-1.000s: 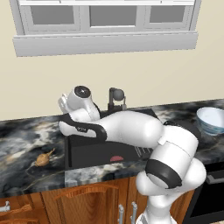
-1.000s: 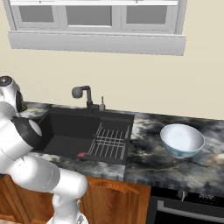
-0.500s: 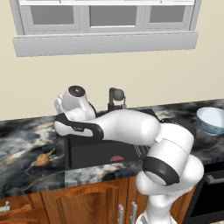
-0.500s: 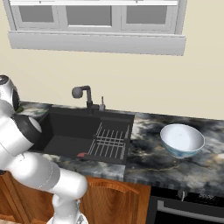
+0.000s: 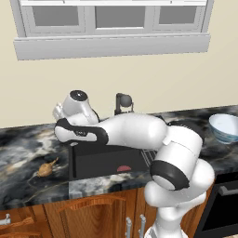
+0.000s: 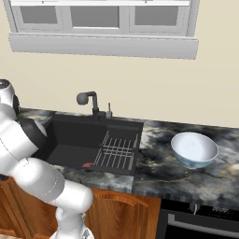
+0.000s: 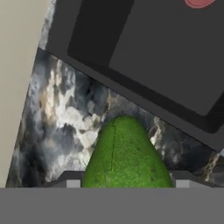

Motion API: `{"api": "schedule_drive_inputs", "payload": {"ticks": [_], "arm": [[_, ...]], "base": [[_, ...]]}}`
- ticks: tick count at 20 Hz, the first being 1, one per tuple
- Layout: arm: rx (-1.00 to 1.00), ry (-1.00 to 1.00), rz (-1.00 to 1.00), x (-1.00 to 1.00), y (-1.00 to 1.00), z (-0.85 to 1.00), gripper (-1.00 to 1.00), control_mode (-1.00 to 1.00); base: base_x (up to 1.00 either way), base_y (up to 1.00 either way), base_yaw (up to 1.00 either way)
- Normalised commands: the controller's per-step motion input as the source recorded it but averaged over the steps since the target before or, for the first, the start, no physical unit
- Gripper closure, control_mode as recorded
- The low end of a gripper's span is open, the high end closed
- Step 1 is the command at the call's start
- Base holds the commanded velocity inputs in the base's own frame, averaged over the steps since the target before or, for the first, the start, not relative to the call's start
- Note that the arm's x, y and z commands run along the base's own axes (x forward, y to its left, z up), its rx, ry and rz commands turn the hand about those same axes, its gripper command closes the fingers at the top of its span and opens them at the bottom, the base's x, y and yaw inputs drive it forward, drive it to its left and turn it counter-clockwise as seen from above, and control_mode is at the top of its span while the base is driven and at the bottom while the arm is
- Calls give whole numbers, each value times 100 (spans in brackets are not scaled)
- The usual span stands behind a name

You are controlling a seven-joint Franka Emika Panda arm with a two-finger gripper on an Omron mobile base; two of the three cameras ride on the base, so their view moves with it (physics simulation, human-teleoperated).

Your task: Remove the onion and avocado from the sink. Then move the bowl and cup from the counter to the sink for washing.

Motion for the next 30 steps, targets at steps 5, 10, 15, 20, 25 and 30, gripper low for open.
{"api": "schedule_drive_inputs", "payload": {"ticks": [5,10,15,20,25,30], "arm": [[-7,-1,32,0,8,-7,100,-100],[-11,-2,29,0,11,-6,100,-100],[-7,0,20,0,18,-4,100,-100],[-17,0,18,0,20,-4,100,-100],[-23,0,13,1,17,-6,100,-100],[-12,0,1,6,13,-6,100,-100]], "base": [[0,0,0],[0,0,0],[0,0,0],[0,0,0],[0,0,0],[0,0,0]]}}
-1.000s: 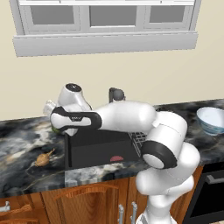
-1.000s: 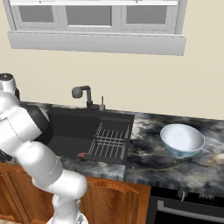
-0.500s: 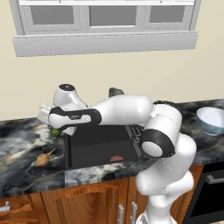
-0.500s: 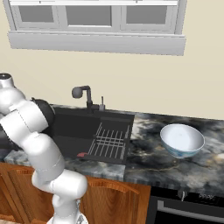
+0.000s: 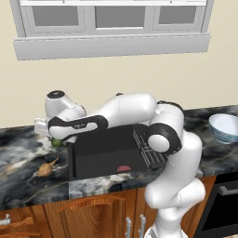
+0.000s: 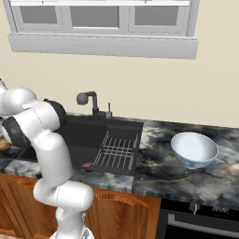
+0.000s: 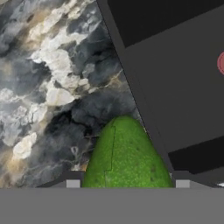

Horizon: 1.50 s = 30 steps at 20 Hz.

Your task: Remove the onion and avocado from the sink. Then move the bowl and cup from the counter to the sink for washing.

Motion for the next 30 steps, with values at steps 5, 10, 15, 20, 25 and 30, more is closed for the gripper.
{"api": "schedule_drive_inputs", "payload": {"ticks": [5,10,15,20,25,30], "arm": [[-3,0,0,6,10,-12,100,-100],[0,0,0,8,7,-10,100,-100],[0,0,0,9,5,-17,100,-100],[0,0,0,8,2,-21,100,-100],[0,0,2,7,0,-21,100,-100],[1,0,3,7,0,-20,100,-100]], "base": [[0,0,0],[0,0,0],[0,0,0],[0,0,0],[0,0,0],[0,0,0]]}}
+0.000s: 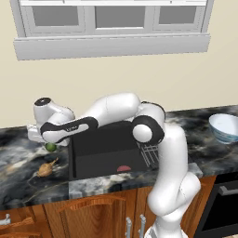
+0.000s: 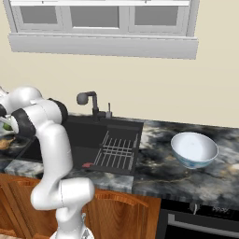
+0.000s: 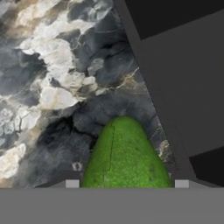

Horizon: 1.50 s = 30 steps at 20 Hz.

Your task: Remove the onion and avocado from the sink. Then move the bowl and cup from the counter to the sink for washing.

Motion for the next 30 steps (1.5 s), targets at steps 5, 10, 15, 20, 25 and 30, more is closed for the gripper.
{"api": "schedule_drive_inputs", "payload": {"ticks": [5,10,15,20,25,30], "arm": [[2,0,5,6,0,-19,100,-100],[1,0,14,6,0,-18,100,-100],[0,0,19,7,0,-13,100,-100],[0,0,18,7,0,-9,100,-100],[0,0,14,7,4,-12,100,-100],[0,0,10,6,5,-13,100,-100]], "base": [[0,0,0],[0,0,0],[0,0,0],[0,0,0],[0,0,0],[0,0,0]]}}
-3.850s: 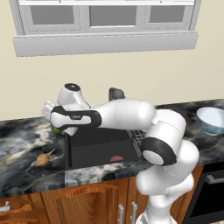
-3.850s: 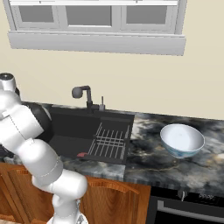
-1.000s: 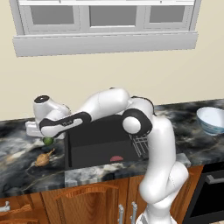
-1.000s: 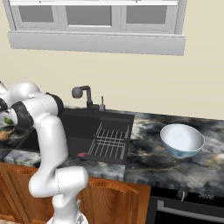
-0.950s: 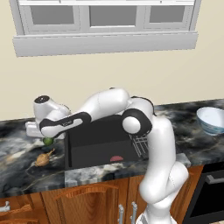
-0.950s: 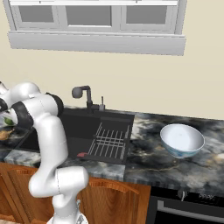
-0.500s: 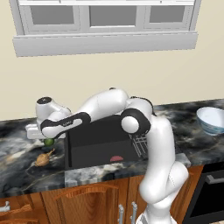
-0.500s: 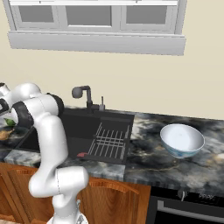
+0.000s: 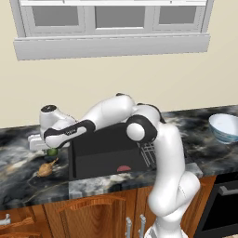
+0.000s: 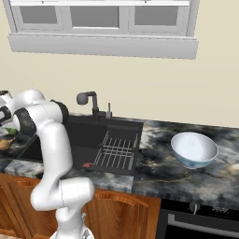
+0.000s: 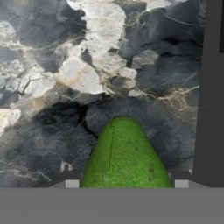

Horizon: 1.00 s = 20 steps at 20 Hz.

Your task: Remove the onion and avocado from the sink. Then move the bowl and cup from the counter to the sink for washing.

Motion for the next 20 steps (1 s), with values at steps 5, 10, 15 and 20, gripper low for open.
{"api": "schedule_drive_inputs", "payload": {"ticks": [5,10,15,20], "arm": [[0,0,9,5,6,-14,100,-100],[0,0,7,4,5,-15,100,-100],[0,0,6,4,4,-15,100,-100],[0,0,3,6,4,-15,100,-100]], "base": [[0,0,0],[0,0,0],[0,0,0],[0,0,0]]}}
